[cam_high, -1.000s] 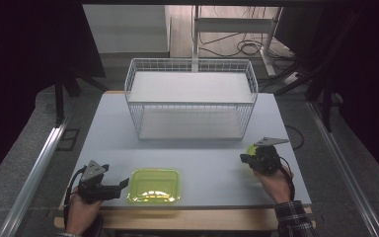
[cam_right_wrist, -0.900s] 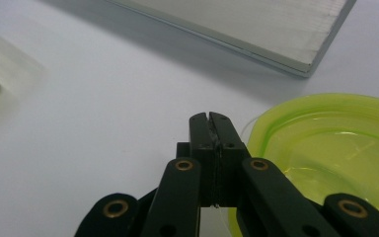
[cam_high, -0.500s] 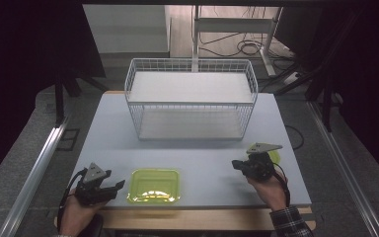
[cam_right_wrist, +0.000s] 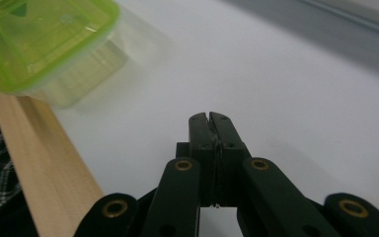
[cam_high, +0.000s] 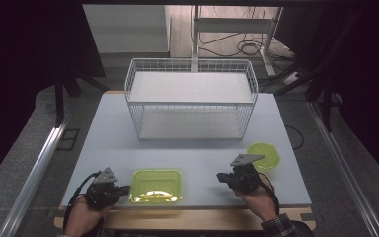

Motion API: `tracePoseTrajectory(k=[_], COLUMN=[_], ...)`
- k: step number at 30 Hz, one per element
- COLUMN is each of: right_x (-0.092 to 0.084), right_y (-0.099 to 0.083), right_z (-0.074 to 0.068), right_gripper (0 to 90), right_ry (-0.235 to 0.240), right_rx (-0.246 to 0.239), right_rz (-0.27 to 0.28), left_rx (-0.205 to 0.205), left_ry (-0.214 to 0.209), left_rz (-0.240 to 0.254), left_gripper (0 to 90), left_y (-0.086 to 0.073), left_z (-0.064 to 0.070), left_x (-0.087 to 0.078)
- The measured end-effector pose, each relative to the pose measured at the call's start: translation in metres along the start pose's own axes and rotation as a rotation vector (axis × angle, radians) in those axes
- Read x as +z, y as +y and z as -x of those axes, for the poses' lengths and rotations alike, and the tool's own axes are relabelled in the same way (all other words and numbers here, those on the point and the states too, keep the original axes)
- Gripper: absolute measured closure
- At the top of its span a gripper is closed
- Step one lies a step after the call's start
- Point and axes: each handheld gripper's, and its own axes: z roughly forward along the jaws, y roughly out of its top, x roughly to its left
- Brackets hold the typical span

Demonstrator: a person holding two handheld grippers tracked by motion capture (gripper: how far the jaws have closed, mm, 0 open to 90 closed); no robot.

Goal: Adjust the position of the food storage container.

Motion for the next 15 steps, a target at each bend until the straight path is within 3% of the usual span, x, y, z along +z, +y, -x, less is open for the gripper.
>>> tracePoseTrajectory(k=[15], right_x=[0.021], right_y=[0.000], right_z=[-0.014], right_gripper=[88.4], right_ry=[0.066], right_rx=[-0.001], right_rz=[-0.053], left_rx=[0.078], left_ry=[-0.089], left_rz=[0.001], left_gripper=[89.8], left_y=[0.030], left_z=[0.030], left_x=[0.034])
